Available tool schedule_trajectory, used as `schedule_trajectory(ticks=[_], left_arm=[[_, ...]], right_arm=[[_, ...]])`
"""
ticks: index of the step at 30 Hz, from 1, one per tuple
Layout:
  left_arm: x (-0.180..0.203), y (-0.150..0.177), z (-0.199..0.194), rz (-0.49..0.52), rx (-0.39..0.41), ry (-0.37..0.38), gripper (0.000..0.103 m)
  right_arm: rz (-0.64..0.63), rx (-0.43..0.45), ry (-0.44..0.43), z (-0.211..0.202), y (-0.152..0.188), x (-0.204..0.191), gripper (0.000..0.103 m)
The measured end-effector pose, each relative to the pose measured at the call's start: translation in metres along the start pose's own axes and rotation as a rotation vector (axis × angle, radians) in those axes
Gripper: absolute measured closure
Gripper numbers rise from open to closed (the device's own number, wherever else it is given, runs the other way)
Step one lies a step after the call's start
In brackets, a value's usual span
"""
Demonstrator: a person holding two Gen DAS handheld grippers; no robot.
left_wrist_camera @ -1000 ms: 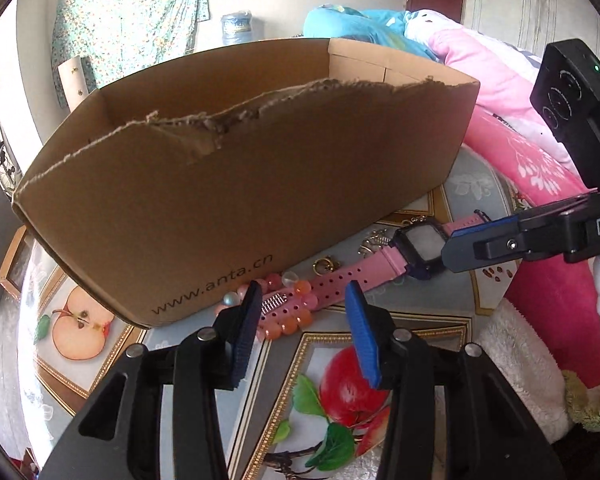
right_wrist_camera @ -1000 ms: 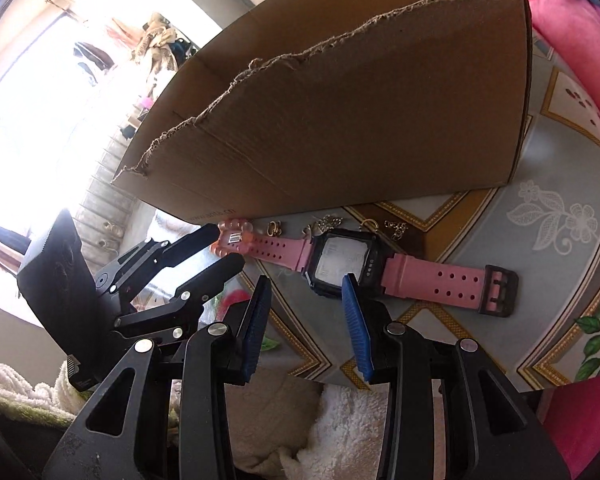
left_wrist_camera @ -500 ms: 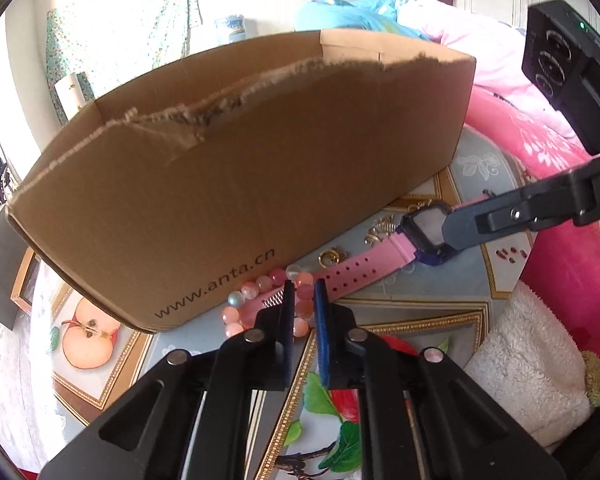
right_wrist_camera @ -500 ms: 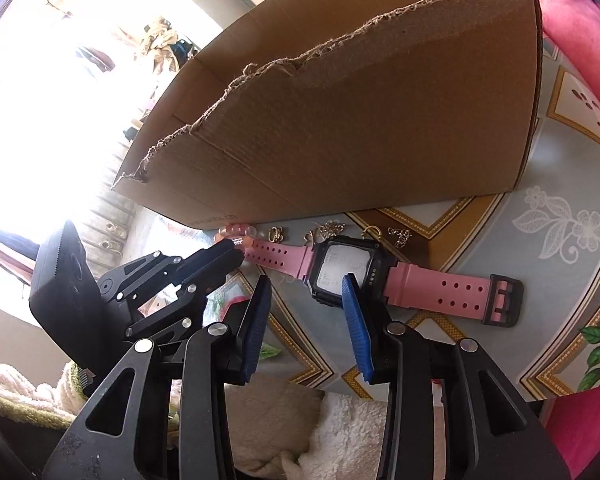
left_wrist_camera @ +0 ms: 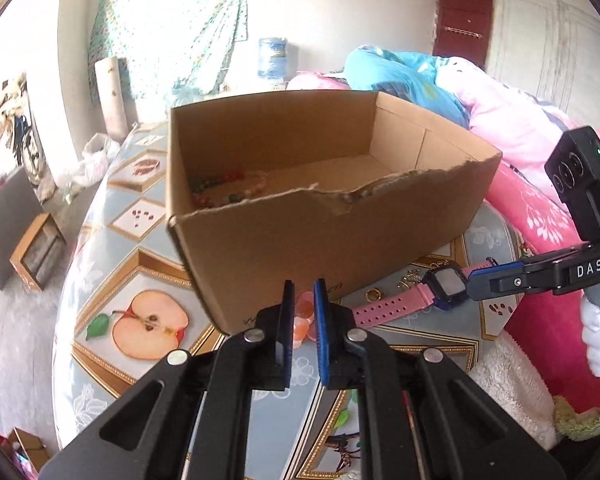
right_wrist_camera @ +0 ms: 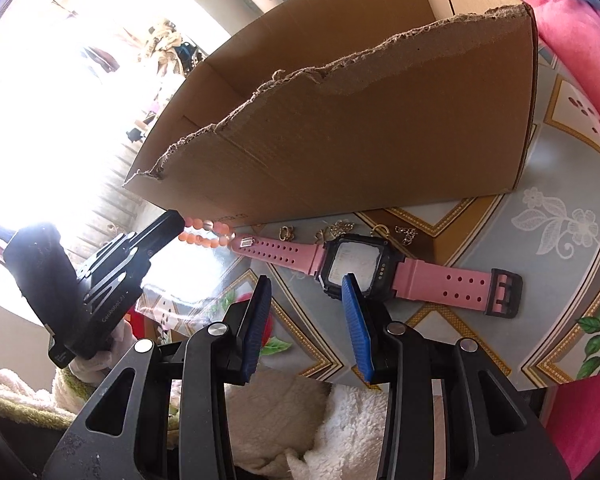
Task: Organize jewelry
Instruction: 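Move the right tool back out of the box toward the pink watch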
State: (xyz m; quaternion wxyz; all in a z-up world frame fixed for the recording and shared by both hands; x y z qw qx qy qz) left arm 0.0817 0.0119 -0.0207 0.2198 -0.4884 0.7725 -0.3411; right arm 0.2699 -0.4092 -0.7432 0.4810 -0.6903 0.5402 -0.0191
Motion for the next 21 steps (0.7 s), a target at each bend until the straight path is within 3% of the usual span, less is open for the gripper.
schedule_trajectory(ticks=[7,13,16,21], left_arm=[[-0.033,0.022,0.002,-0.114,-0.076,-0.011,0.094],[-0.047,0.033,0.007,-0.149,-0.103,-0.054,0.092],[-0.05,0.032,0.006,-0.153,-0.095,-0.072,0.082],[-0.046,0.026,-0.004,-0.123,-0.046,-0.08,0.079]], right_arm=[[-0.069,0.016,0.029,-0.004,0.005,-0.012,0.066],[-0.167,0.032,0.147,-0.003,0.007,-0.018,0.065],[-0.224,0.037,0.203,-0.002,0.005,-0.021,0.059],[-0.3,0.045,0.284,0.0,0.001,-0.017,0.057]])
Point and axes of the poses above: each gripper's, at about its wrist camera, not at the fingertips, and z roughly the way its jaws point, x to its right, y to its underside, the point moved 5 cm from there along z, roughly the way its jaws point, and after that the axes turned 7 degrees about -y, right-handed, at the moved point
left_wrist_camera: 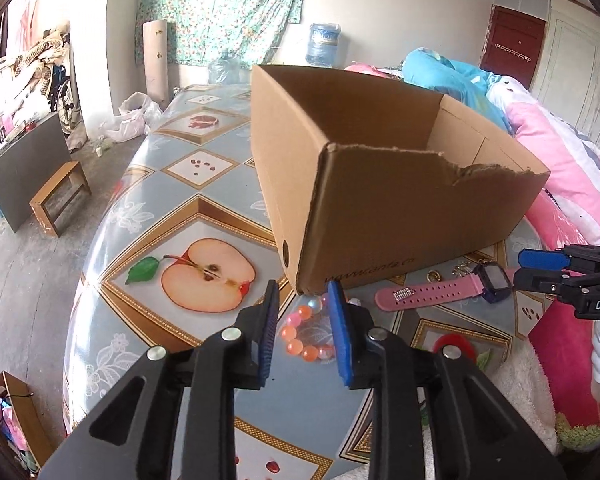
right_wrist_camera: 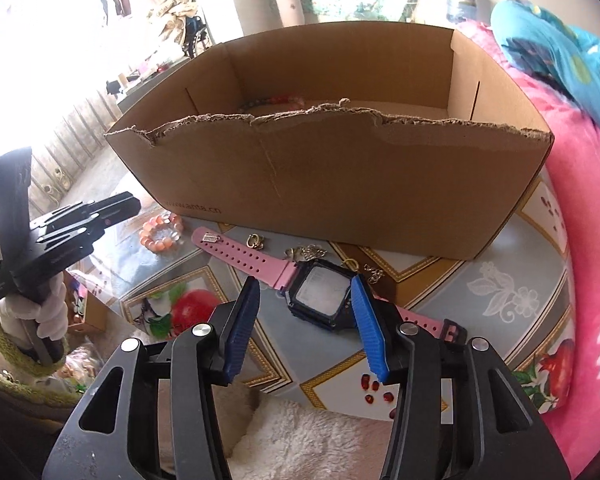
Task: Organize jewelry
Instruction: 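Grasp the black watch face with the right tool while left tool approaches the strap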
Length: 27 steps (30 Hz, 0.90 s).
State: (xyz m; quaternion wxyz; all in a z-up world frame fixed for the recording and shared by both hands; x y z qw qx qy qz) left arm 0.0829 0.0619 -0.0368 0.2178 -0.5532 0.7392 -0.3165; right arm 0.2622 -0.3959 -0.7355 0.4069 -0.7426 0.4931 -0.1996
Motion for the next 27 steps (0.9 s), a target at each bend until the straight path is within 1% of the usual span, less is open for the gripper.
schedule_trajectory(ticks=[4,8,11,14,17,20,24,27], left_arm=[[0.022,0.0,-0.001,0.042,0.006,0.062,0.079],[0.056,0.002,0.005,0.093,-0.006,0.127,0.079],[0.079,0.003,0.008,0.141,-0.003,0.161,0.079],[0.098,0.004,0.013,0.186,-0.005,0.185,0.079],[0.115,0.007,0.017,0.24,-0.003,0.194,0.079],[0.127,0.006,0.021,0.287,0.008,0.182,0.079],[0.134,0.003,0.025,0.295,0.002,0.184,0.079],[0.133,0.002,0.028,0.288,-0.003,0.175,0.079]], right_arm=[[0.018,-0.005,0.004,0.005,0.0,0.011,0.055],[0.048,-0.039,-0.006,0.009,0.005,0.024,0.055],[0.057,-0.031,-0.027,0.002,0.008,0.026,0.055],[0.041,-0.02,-0.016,-0.01,0.012,0.029,0.055],[0.027,-0.022,0.005,-0.017,0.017,0.034,0.055],[0.02,-0.023,0.01,-0.018,0.018,0.035,0.055],[0.006,-0.008,-0.015,-0.009,0.011,0.035,0.055],[-0.021,-0.009,-0.04,0.0,0.007,0.033,0.053]])
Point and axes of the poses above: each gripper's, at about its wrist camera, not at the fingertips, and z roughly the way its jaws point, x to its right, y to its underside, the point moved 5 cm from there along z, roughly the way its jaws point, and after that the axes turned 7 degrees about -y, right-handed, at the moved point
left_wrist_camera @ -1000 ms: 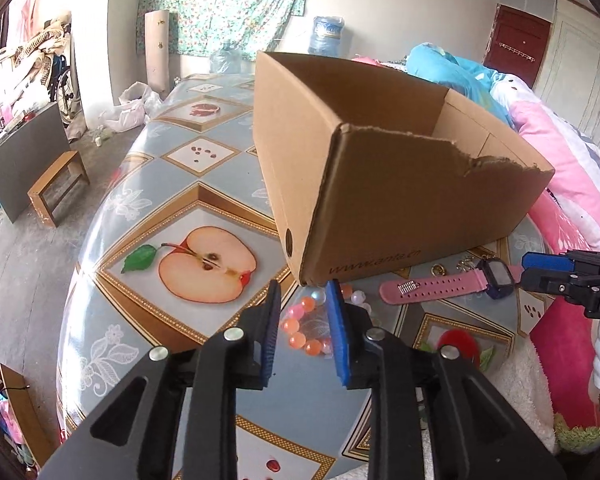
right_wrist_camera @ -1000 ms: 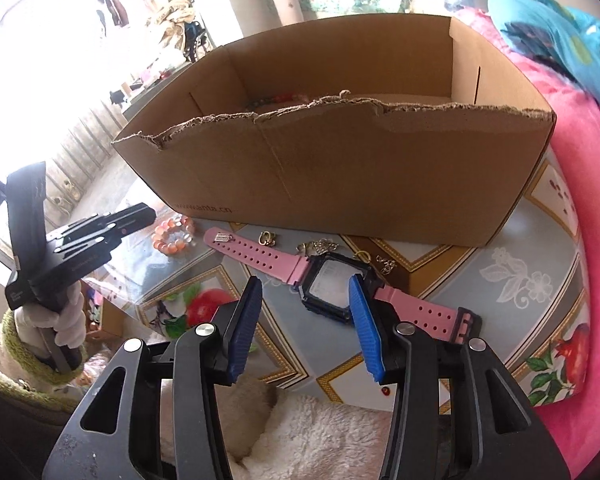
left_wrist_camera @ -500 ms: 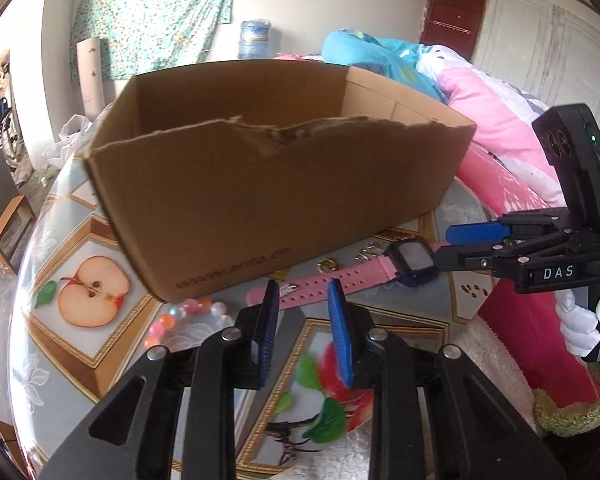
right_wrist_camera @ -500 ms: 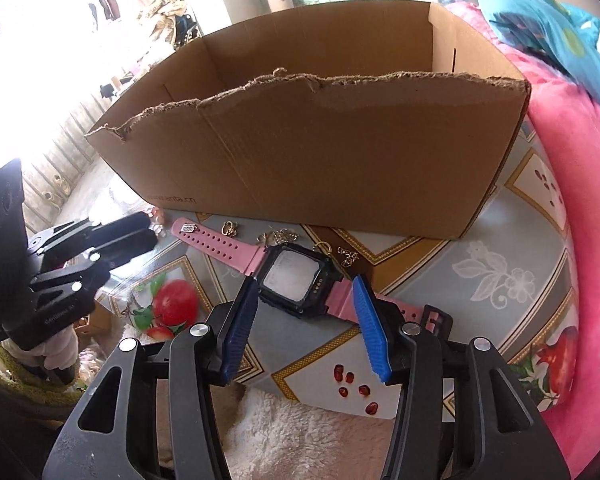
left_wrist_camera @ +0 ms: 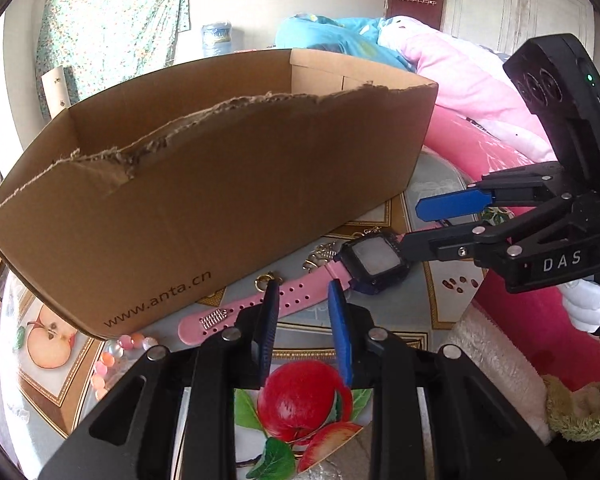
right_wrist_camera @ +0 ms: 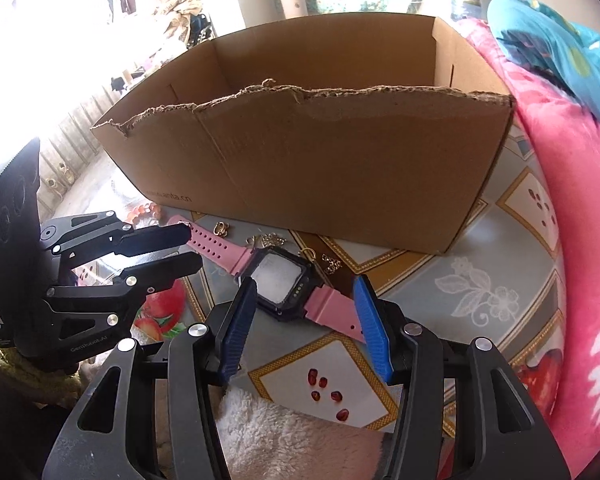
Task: Organize jewelry
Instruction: 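Grasp the black watch face with the right tool while left tool approaches the strap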
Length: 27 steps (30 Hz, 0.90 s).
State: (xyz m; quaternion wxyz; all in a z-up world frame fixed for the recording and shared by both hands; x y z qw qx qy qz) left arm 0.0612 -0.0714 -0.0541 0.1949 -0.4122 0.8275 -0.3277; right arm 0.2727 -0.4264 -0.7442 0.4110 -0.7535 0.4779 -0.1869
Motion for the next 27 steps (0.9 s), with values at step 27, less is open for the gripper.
schedule_trajectory(ticks=[27], left_arm=[[-0.001,0.009,0.008,0.007,-0.035,-0.059,0.079]], right_arm=[[-0.192,-0.065,-0.023,0.009,0.018,-0.05,0.052]])
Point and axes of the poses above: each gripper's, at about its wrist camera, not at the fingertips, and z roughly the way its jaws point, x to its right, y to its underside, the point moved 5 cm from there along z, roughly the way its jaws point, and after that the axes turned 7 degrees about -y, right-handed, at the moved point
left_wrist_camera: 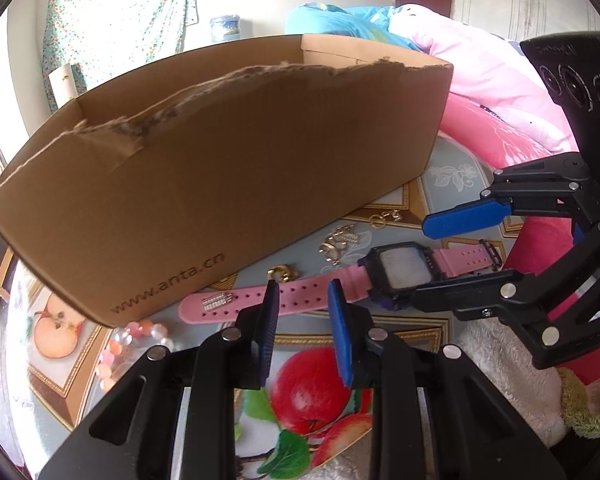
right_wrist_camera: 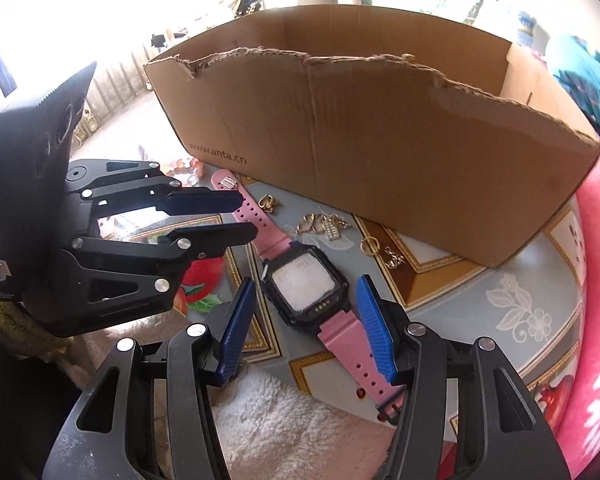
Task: Organize jewelry
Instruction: 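Grasp the black watch face with the right tool while left tool approaches the strap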
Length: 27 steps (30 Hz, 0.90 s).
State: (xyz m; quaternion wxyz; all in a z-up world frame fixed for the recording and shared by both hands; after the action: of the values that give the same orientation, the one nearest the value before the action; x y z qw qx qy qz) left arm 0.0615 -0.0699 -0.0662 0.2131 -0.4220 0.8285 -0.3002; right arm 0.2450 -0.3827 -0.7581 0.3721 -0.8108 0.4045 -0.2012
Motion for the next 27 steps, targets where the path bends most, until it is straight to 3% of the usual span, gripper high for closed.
schedule_trajectory(ticks=[11,15,17,22,27], left_arm=[[-0.024,0.007,-0.005,-0.061,-0.017,-0.035,0.079],[-0.026,0.006,-0.005,-0.064,-0.016,-0.039,0.079],[-0.028,0.006,-0.007,-0.061,-0.012,-0.041,0.079],[-0.03,0.005,-0.017,-0.055,0.008,-0.041,0.079],[-0.034,0.004,-0.023,-0.073,0.012,-0.033,0.079]], right_arm=[[-0.131,-0.046,0.13,0.02,0.0,-0.007,0.055],[-0.112,-0.048,0.102,0.026,-0.004,-0.009,0.055],[-0.063,-0.061,0.044,0.028,-0.006,-0.005,0.055],[0.197,-0.128,-0.229,0.024,-0.013,0.028,0.055],[0.392,-0.186,-0.426,0.024,-0.016,0.046,0.055]])
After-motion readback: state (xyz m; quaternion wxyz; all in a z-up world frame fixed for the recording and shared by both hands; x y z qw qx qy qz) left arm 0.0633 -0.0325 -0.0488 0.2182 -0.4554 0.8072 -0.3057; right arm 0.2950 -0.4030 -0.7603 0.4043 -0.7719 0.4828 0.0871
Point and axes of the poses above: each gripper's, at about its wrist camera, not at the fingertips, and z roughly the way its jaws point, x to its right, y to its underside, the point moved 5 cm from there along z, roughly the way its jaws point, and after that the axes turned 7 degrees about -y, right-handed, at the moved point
